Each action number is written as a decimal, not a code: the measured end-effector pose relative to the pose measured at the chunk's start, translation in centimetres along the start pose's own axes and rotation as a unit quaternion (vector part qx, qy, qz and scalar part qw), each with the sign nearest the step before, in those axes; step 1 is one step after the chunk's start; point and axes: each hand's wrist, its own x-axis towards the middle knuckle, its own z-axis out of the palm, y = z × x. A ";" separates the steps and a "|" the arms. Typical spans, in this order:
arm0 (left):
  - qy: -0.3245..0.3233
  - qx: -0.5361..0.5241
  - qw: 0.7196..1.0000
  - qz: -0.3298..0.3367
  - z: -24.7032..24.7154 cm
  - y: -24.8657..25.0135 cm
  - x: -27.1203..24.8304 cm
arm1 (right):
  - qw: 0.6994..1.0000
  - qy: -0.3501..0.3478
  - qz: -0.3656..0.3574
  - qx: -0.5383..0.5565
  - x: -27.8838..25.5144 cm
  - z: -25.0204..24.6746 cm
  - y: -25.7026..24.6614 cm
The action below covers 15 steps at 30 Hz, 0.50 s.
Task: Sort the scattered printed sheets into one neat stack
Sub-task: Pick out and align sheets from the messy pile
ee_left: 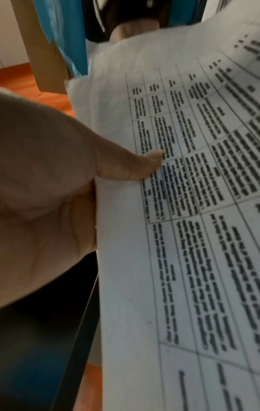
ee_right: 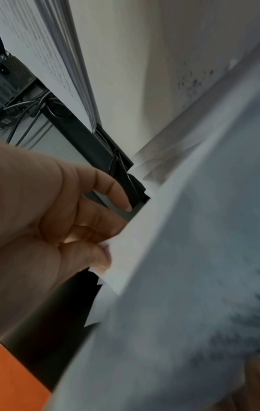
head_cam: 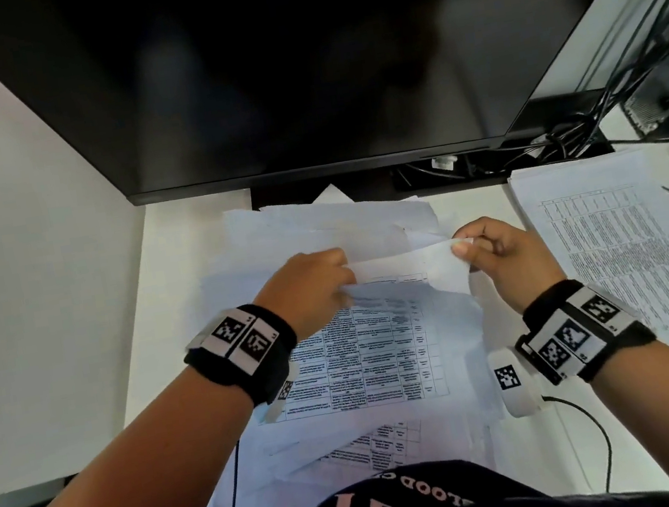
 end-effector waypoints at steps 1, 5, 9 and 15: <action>-0.019 -0.001 1.000 0.009 0.2 0.2 -0.1 | 1.000 0.004 0.006 0.006 0.0 0.1 0.1; -0.033 -0.015 0.999 0.016 0.8 0.2 -0.8 | 0.999 0.011 0.036 0.038 0.5 0.1 1.0; -0.027 -0.074 0.996 -0.029 0.8 0.4 -1.6 | 0.997 0.030 0.038 -0.063 1.0 0.5 2.1; -0.056 -0.025 0.998 0.006 0.2 0.3 -3.4 | 0.974 -0.048 0.070 -0.212 1.7 2.3 1.5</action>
